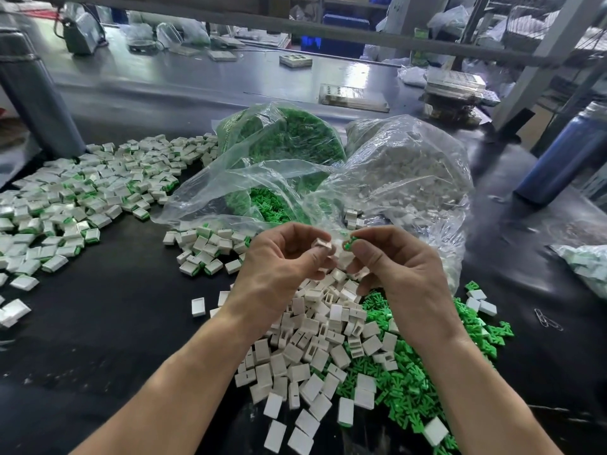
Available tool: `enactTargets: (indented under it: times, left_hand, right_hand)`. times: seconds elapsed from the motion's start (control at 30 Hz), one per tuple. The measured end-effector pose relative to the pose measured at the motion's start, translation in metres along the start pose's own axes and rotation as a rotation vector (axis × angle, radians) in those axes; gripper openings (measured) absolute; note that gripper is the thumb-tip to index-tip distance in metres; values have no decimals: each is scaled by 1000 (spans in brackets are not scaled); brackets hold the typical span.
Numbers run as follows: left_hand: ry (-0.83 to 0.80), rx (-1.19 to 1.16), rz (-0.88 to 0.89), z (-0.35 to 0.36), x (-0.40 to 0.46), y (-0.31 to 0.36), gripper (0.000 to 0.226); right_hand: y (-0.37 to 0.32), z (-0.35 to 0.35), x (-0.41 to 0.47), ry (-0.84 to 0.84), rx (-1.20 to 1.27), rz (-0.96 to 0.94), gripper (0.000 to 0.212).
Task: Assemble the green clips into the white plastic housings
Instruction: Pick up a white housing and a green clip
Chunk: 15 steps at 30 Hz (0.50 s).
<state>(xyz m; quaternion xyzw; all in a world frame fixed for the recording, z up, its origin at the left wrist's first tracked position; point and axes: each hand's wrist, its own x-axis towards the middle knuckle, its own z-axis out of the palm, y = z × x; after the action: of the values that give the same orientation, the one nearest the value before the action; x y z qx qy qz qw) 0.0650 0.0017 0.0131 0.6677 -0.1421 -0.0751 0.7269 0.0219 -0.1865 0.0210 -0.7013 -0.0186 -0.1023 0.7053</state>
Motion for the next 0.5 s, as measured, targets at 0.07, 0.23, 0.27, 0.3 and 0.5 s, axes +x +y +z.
enactTargets:
  times: [0.07, 0.23, 0.27, 0.3, 0.5]
  left_hand:
    - [-7, 44, 13, 1, 0, -1, 14]
    - [-12, 133, 32, 3, -1, -2, 13]
    - [-13, 139, 34, 3, -1, -2, 13]
    - [-13, 145, 35, 3, -1, -2, 12]
    - [-53, 151, 22, 5, -2, -3, 14]
  right_hand:
    - [1, -1, 1, 12, 58, 30, 13]
    - [-1, 3, 3, 19, 218, 67, 15]
    - [-1, 3, 3, 10, 234, 68, 15]
    - [-1, 3, 3, 2, 246, 70, 14]
    - [1, 5, 3, -19, 250, 72, 25]
